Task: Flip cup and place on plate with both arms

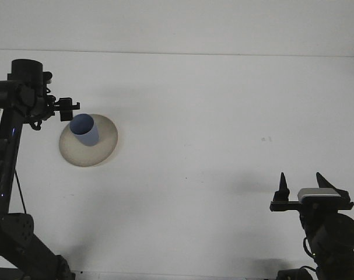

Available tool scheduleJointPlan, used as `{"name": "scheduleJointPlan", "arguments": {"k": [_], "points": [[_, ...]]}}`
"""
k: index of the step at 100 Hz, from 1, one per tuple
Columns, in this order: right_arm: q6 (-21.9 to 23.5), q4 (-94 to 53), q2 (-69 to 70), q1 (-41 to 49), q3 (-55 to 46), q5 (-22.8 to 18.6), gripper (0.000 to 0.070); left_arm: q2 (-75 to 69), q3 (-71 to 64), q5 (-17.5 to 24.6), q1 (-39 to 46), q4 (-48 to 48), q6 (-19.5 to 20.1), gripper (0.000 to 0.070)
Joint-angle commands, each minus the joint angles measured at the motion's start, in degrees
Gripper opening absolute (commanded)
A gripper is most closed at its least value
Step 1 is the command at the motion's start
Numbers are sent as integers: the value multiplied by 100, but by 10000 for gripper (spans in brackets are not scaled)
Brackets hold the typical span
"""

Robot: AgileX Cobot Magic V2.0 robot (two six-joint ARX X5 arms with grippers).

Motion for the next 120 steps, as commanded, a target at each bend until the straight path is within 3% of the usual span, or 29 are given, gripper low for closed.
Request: {"name": "scheduleJointPlan", "arguments": {"k": [1, 31, 90, 120], "points": [[-2, 50, 2, 2, 11, 24, 602, -144, 81, 20, -59, 63, -77, 388], [-2, 52, 2, 2, 11, 24, 602, -1679, -1482, 20, -350, 1156, -79, 388], [-2, 50, 2, 2, 11, 24, 601, -5622, -6752, 17, -822, 4920, -70, 388], [-2, 50, 2, 2, 11, 20, 602, -6627, -7661, 17, -844, 5421, 31, 387]]}}
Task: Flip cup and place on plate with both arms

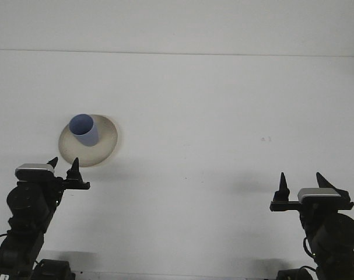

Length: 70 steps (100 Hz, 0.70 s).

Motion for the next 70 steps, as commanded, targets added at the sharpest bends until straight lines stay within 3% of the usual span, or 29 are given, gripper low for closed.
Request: {"name": "scheduleJointPlan", "arguments": {"k": [1, 27, 34, 40, 54, 63, 70], "points": [[-2, 50, 2, 2, 13, 20, 602, 4, 50, 11, -9, 76, 52, 387], [-4, 50, 0, 2, 13, 22, 601, -66, 50, 11, -9, 101, 48, 378], [-7, 55, 0, 2, 13, 24, 587, -66, 50, 11, -9, 103, 48, 327], [-7, 50, 0, 2, 13, 24, 493, -66, 50, 11, -9, 101, 48, 213], [-4, 52, 0, 2, 11, 24, 177, -66, 50, 11, -9, 101, 50, 5], [-4, 50, 0, 2, 11, 24, 6, -66, 50, 11, -9, 103, 50, 5], [-4, 52, 0, 2, 13, 24, 0, -66, 50, 11, -9, 101, 50, 5]]}}
